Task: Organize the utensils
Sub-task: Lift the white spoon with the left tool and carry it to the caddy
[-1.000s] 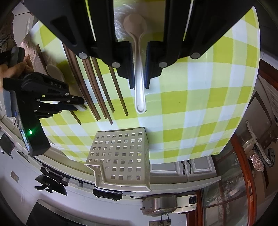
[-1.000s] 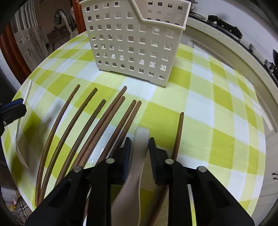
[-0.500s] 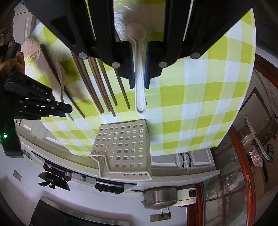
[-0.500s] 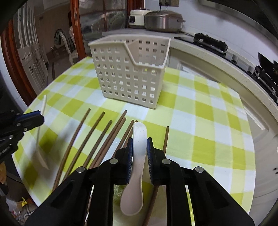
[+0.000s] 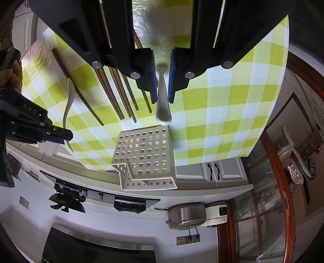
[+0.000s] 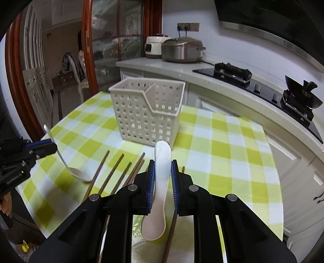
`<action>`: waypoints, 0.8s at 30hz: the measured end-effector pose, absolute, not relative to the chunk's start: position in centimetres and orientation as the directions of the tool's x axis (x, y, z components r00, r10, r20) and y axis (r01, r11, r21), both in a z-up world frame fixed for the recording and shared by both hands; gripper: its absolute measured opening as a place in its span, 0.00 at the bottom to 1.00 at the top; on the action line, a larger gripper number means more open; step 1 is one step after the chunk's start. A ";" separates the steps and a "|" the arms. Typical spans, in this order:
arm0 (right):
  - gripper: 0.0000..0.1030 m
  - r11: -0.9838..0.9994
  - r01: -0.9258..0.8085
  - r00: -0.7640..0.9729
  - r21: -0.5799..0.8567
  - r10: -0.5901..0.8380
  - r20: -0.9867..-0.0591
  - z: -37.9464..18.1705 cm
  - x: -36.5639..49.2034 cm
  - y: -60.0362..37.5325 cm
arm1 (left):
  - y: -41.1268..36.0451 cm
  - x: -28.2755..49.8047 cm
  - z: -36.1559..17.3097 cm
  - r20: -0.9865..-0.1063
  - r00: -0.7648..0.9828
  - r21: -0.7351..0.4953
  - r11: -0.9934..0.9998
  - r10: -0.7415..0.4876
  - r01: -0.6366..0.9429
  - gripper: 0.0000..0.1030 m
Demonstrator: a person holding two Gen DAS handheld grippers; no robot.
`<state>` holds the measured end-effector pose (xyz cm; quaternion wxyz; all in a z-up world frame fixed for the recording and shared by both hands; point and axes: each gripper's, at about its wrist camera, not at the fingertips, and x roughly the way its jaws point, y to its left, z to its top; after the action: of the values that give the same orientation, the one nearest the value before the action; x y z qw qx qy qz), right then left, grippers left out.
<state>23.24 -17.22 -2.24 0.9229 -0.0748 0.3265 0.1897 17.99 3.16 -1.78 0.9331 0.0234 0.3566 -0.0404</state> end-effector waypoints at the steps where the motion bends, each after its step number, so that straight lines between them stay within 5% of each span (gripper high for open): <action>1: 0.15 0.917 -0.399 0.717 -0.012 0.304 -0.627 -2.2 23.3 -17.2 | 3.3 18.1 -1.7 -0.667 0.742 0.010 0.996 -0.060 0.090 0.11; 11: 0.15 0.928 -0.373 0.760 0.022 0.319 -0.566 -0.4 25.0 -17.4 | 2.8 19.3 1.3 -0.638 0.767 0.031 0.992 -0.073 0.120 0.11; 24: 0.15 0.940 -0.336 0.850 0.053 0.327 -0.413 5.6 32.0 -15.9 | 1.4 24.5 13.1 -0.544 0.834 0.100 0.981 -0.088 0.168 0.11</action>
<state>32.01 -15.91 5.57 0.9617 -0.0105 0.2127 0.1726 24.46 1.36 13.14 0.9550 0.0717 0.2798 -0.0669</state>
